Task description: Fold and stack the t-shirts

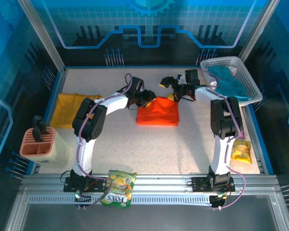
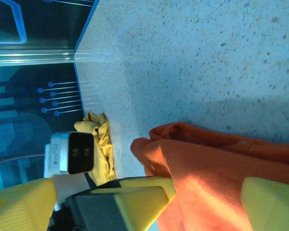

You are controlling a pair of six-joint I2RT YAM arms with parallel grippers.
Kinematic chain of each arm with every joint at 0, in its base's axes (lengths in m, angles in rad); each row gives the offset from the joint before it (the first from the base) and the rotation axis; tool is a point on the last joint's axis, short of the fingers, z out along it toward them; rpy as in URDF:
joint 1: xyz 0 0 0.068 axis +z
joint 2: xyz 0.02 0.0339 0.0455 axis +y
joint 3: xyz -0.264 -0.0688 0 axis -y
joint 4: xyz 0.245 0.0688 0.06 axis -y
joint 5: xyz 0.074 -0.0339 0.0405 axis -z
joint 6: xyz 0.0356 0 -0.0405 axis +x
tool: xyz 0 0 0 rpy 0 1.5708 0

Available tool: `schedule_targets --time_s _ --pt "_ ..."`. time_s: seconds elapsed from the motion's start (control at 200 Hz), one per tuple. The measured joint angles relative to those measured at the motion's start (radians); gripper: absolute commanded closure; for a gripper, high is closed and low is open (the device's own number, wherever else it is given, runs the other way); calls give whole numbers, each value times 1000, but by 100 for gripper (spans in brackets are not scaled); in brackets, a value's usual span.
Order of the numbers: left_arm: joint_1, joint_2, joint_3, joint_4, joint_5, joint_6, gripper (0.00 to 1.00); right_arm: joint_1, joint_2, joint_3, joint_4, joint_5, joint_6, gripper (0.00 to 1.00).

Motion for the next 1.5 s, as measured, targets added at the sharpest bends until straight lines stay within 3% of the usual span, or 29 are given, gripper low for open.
schedule_targets --time_s 0.36,0.77,1.106,1.496 --pt "45 16 11 1 -15 29 57 -47 86 96 24 -39 -56 1" --pt "62 16 10 7 -23 42 56 -16 -146 -90 23 -51 -79 1" --pt "100 30 0 35 -24 26 56 -17 69 -80 114 -72 -59 1" --pt "120 47 -16 18 -32 24 56 -61 122 -39 211 -143 0 0"
